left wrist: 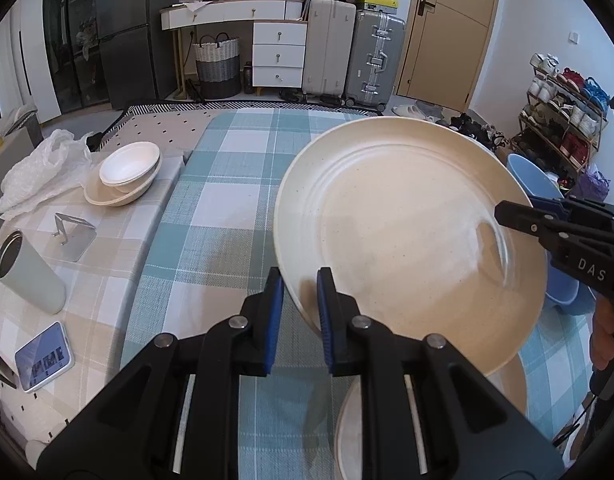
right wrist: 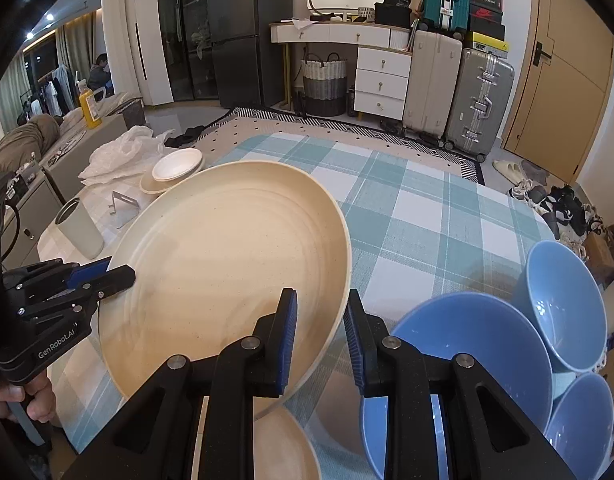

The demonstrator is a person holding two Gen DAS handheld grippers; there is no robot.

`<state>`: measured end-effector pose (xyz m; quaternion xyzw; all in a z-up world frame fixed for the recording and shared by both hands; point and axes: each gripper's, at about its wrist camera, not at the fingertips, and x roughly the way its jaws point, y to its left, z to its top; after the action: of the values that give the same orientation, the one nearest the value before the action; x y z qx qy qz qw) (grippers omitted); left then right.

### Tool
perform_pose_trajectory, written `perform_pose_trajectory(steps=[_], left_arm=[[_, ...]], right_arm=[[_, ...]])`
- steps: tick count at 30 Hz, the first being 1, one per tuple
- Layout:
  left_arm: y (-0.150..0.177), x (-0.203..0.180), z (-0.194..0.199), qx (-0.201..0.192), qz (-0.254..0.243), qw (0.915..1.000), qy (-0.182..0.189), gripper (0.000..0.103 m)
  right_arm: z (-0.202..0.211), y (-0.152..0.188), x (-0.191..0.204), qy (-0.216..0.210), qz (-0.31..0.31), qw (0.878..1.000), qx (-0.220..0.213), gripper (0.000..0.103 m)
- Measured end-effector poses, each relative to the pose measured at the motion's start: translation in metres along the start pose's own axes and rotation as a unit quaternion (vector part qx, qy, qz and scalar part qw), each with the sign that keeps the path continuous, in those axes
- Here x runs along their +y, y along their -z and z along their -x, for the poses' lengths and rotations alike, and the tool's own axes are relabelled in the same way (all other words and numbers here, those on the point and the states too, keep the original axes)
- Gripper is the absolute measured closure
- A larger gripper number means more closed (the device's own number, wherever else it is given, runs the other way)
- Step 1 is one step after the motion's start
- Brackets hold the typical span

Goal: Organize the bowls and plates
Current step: 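Carry the cream plate with the left tool over the other cream plates, then lower the cream plate onto the plate stack and open the left tool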

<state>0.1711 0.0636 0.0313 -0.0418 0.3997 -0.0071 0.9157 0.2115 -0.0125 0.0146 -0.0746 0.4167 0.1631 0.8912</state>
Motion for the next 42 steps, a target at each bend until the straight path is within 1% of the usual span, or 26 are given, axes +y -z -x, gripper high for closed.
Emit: perform_pose_trajectory(steps=[6,13,21,27,31,42], left_arm=[[0.015,-0.019,0.038,-0.016,-0.018,0.9997,-0.006,0.089],[0.034,-0.04,0.076,-0.032,-0.033,0.9989,-0.015,0.089],[0.062,-0.05,0.101,-0.035,-0.036,0.9987,-0.013,0.089],[0.084,-0.05,0.105,-0.032,-0.034,0.9989,-0.011,0.089],[0.092,-0.046,0.1,-0.029,-0.033,0.999,-0.007,0.089],[0.11,-0.035,0.087,-0.02,-0.028,0.9994,-0.001,0.089]], right_arm=[[0.034,0.023,0.001,-0.007,-0.01,1.0,-0.022,0.079],[0.06,0.05,0.007,0.0,-0.013,1.0,-0.025,0.079],[0.081,0.082,0.018,0.002,-0.016,1.0,-0.024,0.079],[0.088,0.103,0.025,0.003,-0.014,1.0,-0.023,0.079],[0.086,0.114,0.028,0.005,-0.012,1.0,-0.016,0.079],[0.067,0.138,0.038,0.006,-0.013,1.0,0.014,0.079]])
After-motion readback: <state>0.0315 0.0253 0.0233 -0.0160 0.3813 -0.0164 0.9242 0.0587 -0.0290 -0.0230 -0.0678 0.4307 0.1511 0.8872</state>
